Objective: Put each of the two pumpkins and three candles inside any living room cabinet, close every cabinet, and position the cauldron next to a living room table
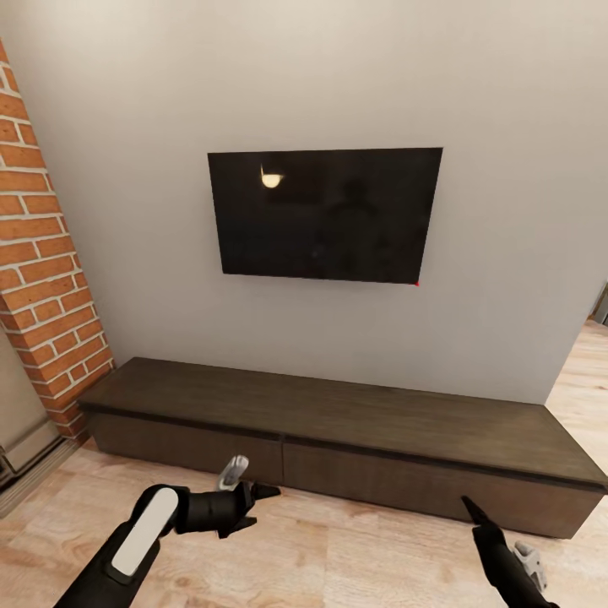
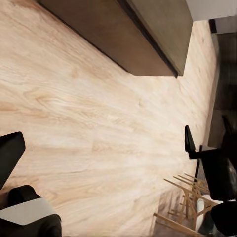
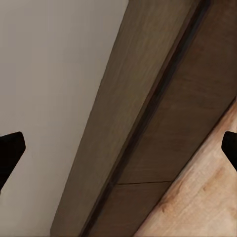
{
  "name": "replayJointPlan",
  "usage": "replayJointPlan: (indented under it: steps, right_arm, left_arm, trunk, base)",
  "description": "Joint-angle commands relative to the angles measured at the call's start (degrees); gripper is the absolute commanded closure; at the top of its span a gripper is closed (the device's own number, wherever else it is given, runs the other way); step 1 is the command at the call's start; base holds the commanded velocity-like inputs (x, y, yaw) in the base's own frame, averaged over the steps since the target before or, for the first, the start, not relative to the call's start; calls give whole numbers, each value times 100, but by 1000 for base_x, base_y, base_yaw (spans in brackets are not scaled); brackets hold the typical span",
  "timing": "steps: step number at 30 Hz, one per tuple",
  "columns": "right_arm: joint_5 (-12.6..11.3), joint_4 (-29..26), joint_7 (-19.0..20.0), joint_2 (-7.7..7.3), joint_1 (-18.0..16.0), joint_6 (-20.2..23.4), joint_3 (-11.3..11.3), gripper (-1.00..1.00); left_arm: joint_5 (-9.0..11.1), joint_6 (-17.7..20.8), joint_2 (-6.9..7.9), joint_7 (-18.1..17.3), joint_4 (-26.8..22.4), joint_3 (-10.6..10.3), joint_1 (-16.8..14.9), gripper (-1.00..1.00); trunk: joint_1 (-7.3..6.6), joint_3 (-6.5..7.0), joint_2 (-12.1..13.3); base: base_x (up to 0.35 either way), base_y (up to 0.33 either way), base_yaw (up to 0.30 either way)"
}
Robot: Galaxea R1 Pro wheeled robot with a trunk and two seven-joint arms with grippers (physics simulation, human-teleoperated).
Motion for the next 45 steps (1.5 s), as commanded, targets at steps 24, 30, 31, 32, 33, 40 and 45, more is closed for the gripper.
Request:
replayJointPlan:
  steps: [24,30,31,32,33,40,45]
  right_arm:
    - [-1525,323,577,-15,-9,131,-34,-100]
    - [-1680,438,550,-5,-9,-109,-26,-100]
    - [-1682,437,546,-4,-9,-154,-25,-100]
    - [-1684,435,547,-4,-9,-194,-25,-100]
    - [-1686,429,558,-3,-9,-252,-24,-100]
    - [-1696,426,732,-2,-9,-373,-22,-100]
    - [-1733,430,824,-2,-9,-391,-22,-100]
  left_arm:
    - [1763,-41,49,-19,-408,-870,3,-100]
    - [1757,-41,26,-15,-383,-903,1,-100]
    - [1757,-41,28,-16,-382,-904,2,-100]
    - [1757,-41,31,-16,-381,-903,2,-100]
    - [1757,-41,36,-18,-381,-899,3,-100]
    - [1757,-41,40,-19,-377,-901,4,-100]
    - [1756,-41,40,-19,-380,-906,3,-100]
  trunk:
    - [153,-132,-284]
    - [285,-239,-525]
    - [307,-257,-565]
    - [329,-275,-605]
    - [351,-293,-645]
    - [505,-419,-926]
    - [615,-509,-1126]
  base:
    - [0,0,0]
    - [0,0,0]
    - [0,0,0]
    - [0,0,0]
    - [0,0,0]
    - [0,0,0]
    - [0,0,0]
